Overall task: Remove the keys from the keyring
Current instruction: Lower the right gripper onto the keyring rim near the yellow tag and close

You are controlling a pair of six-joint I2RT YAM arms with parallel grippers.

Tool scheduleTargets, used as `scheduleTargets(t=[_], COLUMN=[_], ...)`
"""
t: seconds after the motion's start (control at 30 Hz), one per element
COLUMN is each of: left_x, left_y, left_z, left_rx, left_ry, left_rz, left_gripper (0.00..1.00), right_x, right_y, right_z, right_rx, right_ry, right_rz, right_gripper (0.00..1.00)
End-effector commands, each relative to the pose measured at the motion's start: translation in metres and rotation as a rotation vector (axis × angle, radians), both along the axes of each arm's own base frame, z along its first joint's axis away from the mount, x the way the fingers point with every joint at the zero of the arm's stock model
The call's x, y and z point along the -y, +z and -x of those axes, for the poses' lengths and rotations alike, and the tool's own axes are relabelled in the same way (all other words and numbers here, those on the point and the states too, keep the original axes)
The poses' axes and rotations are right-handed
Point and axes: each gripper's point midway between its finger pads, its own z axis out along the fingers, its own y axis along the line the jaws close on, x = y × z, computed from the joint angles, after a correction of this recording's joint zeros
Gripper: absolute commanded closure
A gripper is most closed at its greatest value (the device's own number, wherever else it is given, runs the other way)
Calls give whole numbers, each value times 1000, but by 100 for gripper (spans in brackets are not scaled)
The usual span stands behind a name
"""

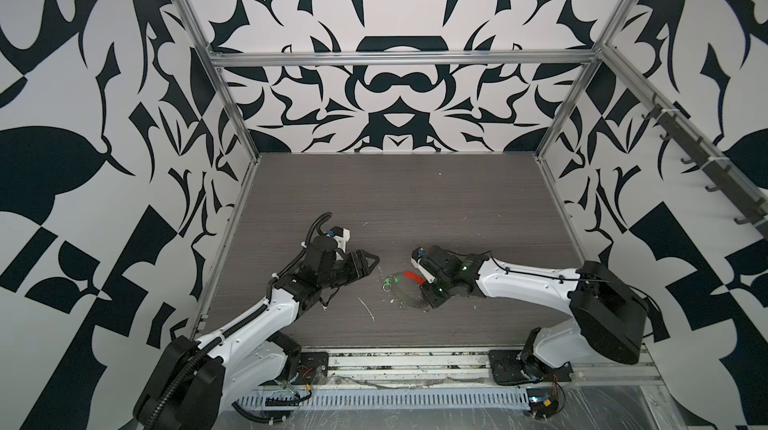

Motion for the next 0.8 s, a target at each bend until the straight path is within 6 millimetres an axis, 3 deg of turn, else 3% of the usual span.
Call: scheduleTargets(t=[0.0, 0.2, 0.77], left_x=[2, 2, 3], left_y=[-3, -6, -9], left_z=[3, 4, 5], left_rx=[4, -2, -15], left_ry=[-20, -20, -23], left_rz=[9, 7, 11], left_gripper=[33, 33, 33], right_x=[-6, -6, -4], right_y=[8, 5, 11], right_z=[-2, 6, 13], right_rx=[5, -38, -57], right_ry=[24, 43, 48], right_rz=[-10, -7, -19], right_gripper=[58, 59, 73])
